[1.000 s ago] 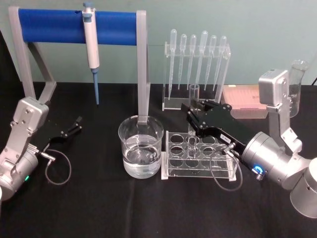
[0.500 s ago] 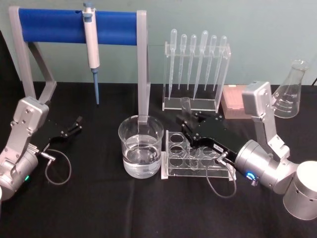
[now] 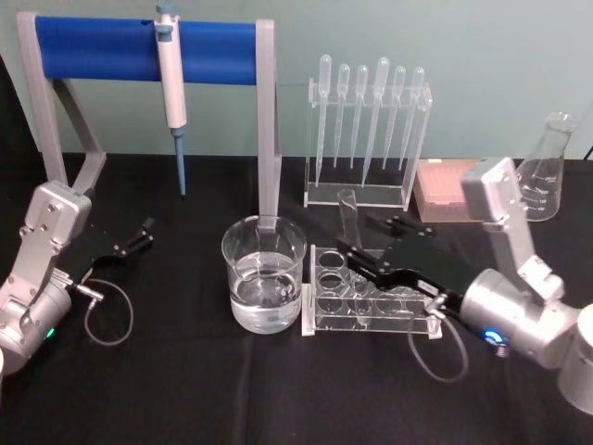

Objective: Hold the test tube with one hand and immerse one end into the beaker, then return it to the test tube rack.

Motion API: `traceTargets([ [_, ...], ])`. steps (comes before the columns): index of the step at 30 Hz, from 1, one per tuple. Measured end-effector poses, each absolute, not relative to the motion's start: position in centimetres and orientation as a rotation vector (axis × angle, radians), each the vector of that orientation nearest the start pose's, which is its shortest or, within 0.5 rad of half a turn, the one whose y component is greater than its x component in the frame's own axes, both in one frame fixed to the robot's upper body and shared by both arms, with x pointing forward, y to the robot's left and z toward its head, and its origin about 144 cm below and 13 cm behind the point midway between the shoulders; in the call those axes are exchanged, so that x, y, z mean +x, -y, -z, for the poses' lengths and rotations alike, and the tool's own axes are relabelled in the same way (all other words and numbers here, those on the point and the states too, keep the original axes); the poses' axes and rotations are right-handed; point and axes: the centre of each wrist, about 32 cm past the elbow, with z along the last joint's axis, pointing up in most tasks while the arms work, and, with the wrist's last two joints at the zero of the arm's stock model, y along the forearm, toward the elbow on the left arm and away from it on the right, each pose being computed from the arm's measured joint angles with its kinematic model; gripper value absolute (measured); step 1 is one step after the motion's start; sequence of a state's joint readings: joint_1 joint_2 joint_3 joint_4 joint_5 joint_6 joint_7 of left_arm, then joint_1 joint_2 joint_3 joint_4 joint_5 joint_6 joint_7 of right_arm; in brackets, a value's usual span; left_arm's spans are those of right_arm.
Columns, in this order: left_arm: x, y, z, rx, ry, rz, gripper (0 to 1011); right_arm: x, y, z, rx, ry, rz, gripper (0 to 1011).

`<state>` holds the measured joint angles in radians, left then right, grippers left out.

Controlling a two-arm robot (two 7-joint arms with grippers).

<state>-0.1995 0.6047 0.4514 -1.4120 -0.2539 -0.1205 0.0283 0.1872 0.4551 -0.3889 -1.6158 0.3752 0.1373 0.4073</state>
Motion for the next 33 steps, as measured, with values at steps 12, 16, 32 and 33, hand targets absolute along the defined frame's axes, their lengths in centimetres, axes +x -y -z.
traceTargets([
  [12, 48.9, -31.0, -114.0, 0.305, 0.285, -1.248, 1000, 46.5, 30.4, -121.4, -0.213, -0.009, 0.933, 942],
  [16, 48.9, -31.0, -114.0, 0.304, 0.285, -1.248, 1000, 47.1, 31.2, -120.0, -0.194, 0.014, 1.073, 1002],
  [32, 48.9, -31.0, -114.0, 0.304, 0.285, -1.248, 1000, 50.0, 28.0, -111.2, -0.126, 0.106, 1.362, 1002],
  [33, 48.9, -31.0, -114.0, 0.304, 0.285, -1.248, 1000, 50.1, 28.0, -111.1, -0.130, 0.102, 1.356, 1002],
])
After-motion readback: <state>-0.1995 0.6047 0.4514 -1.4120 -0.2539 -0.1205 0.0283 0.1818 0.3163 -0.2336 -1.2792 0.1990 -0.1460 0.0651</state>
